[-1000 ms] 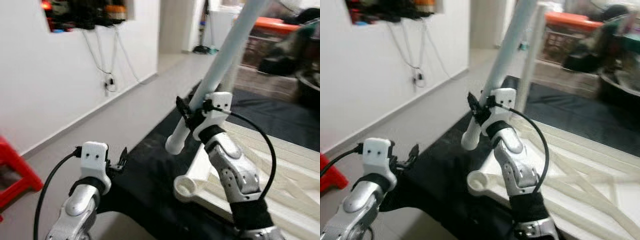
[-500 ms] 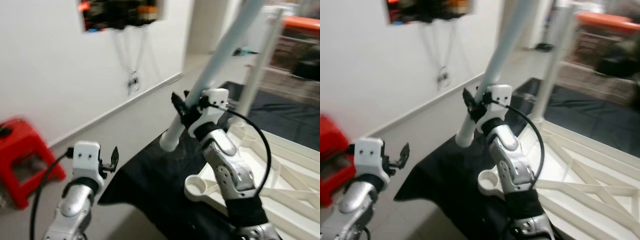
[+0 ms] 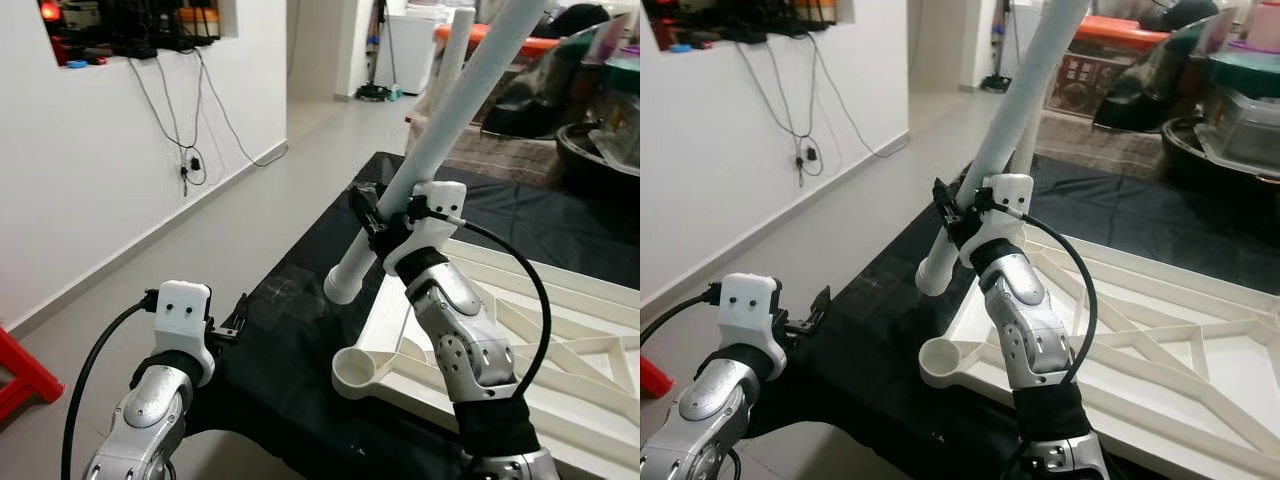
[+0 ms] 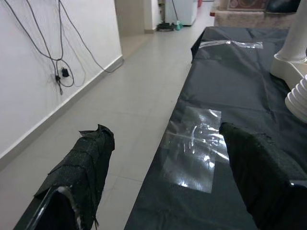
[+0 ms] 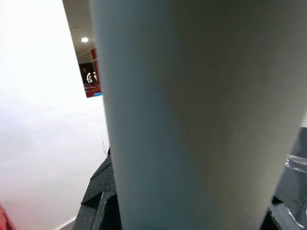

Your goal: Building children table

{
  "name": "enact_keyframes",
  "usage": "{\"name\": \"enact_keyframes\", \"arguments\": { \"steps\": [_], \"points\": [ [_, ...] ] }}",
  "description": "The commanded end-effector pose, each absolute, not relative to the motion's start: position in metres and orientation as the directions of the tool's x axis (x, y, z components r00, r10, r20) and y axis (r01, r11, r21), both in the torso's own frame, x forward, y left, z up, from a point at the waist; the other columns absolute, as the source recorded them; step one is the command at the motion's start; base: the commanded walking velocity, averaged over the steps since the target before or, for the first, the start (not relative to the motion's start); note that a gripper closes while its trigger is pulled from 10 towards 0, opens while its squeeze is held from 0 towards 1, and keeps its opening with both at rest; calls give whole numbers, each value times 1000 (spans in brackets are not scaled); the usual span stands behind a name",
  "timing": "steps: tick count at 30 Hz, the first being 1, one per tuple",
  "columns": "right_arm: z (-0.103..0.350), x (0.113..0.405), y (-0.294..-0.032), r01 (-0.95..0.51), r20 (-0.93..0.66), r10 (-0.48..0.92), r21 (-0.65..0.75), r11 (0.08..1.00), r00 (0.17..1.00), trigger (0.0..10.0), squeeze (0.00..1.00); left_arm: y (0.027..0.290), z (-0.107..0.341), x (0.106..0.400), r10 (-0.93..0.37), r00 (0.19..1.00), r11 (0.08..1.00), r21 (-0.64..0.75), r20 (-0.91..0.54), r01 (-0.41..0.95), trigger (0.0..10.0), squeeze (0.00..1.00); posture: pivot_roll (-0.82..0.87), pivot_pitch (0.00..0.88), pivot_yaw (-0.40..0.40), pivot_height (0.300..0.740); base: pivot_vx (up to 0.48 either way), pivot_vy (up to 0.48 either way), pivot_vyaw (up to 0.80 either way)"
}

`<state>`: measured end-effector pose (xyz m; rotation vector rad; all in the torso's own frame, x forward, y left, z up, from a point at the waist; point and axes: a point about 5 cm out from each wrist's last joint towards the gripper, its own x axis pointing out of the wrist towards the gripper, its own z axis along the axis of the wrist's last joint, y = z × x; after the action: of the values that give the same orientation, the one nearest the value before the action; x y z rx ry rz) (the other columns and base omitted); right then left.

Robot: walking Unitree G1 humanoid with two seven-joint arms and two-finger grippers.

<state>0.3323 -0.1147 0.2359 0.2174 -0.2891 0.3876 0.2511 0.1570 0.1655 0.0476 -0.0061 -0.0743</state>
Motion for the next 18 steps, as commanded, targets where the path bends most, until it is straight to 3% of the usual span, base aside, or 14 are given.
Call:
{"name": "enact_keyframes", "arguments": {
  "steps": [1,16,18],
  "points": [
    [242,333,-114,-414,336,346,157,897,876,10000,0,159,163,252,-69,998,996,60,-6,69,10000,0,91,0,-69,740,0,0,-800],
    [240,329,-110,-430,340,357,166,888,870,10000,0,161,166,252,-61,998,993,106,26,58,10000,0,92,0,-67,740,0,0,-800],
    [240,328,-110,-431,341,358,166,887,869,10000,0,161,167,252,-70,997,989,134,30,65,10000,0,92,0,-68,740,0,-480,-800]
  ]
}}
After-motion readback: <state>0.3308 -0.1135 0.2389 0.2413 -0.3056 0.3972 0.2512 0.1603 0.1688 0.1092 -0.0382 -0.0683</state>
